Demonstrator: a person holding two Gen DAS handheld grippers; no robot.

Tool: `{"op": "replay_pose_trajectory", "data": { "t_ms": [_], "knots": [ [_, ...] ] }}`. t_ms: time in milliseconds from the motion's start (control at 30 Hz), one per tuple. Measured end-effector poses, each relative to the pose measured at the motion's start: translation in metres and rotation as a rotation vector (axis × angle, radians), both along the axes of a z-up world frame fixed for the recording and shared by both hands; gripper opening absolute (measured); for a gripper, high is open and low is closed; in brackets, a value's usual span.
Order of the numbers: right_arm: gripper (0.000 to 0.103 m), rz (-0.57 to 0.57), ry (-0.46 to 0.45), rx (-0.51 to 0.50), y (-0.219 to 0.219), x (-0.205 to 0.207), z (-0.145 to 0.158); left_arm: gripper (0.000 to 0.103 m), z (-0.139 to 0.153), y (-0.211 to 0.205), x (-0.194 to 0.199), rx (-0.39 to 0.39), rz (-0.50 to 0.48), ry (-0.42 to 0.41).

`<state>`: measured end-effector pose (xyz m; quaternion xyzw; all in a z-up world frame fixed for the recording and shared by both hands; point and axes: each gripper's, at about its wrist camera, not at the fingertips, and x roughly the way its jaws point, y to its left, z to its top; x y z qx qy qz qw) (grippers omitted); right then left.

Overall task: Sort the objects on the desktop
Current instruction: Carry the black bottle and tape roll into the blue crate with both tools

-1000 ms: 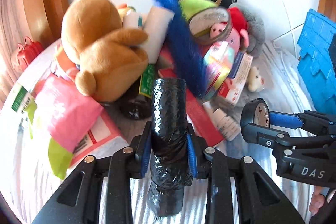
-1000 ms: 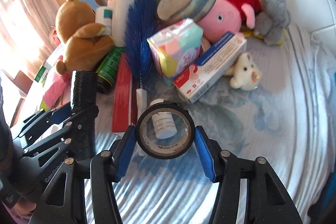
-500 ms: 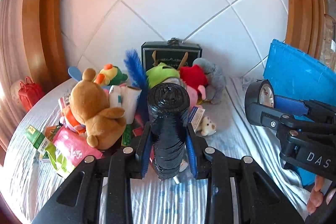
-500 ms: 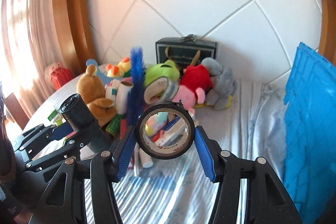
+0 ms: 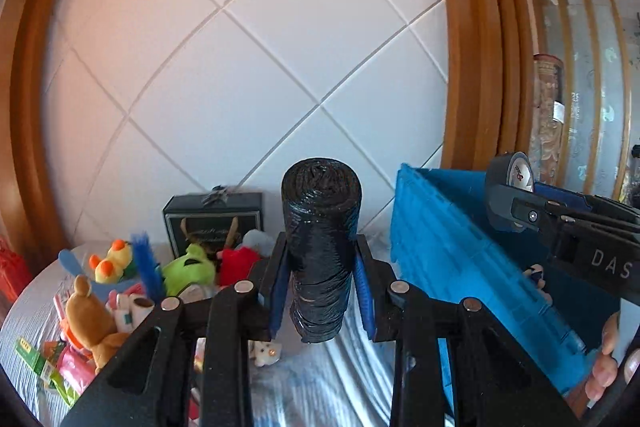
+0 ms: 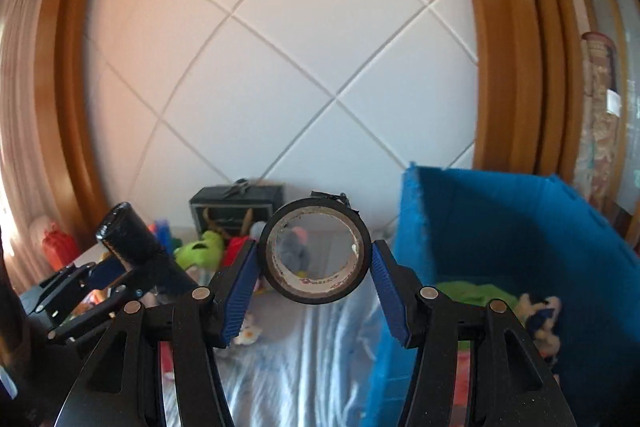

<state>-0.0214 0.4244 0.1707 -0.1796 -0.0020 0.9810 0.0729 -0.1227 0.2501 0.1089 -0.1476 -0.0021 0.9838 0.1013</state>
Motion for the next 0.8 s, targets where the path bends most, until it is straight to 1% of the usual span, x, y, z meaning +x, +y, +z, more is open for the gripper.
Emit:
{"op": "replay_pose_trajectory", "data": {
  "t_ms": [133,200,300,400,500,600,633,700,800],
  "knots": [
    [0.056,-0.115,0.002,0.046,0.058,0.015,0.031,0.029,0.038,0.054,-0.004,0.019,-0.09,0.039],
    [0.056,-0.16,-0.022,0.069,0.089,0.018,0.042,0.029,0.057,0.082,-0.001,0.026,-0.13,0.066],
    [0.056,-0.224,-0.064,0.099,0.136,0.021,0.051,0.029,0.081,0.125,-0.003,0.017,-0.176,0.097],
    [0.056,-0.279,-0.117,0.118,0.18,0.024,0.053,0.029,0.091,0.168,-0.015,0.02,-0.227,0.068],
    [0.056,-0.316,-0.191,0.128,0.219,0.018,0.043,0.029,0.086,0.211,-0.035,0.01,-0.279,-0.017],
    [0.056,-0.334,-0.281,0.168,0.25,0.005,0.021,0.029,0.066,0.256,-0.062,-0.042,-0.332,-0.156],
    [0.056,-0.325,-0.309,0.16,0.259,0.0,0.015,0.029,0.057,0.268,-0.071,-0.059,-0.343,-0.207],
    [0.056,-0.302,-0.347,0.104,0.279,-0.009,0.009,0.029,0.039,0.292,-0.09,-0.091,-0.361,-0.318],
    [0.056,-0.318,-0.406,0.061,0.306,-0.026,0.001,0.029,0.014,0.316,-0.113,-0.134,-0.364,-0.439]
  ]
}}
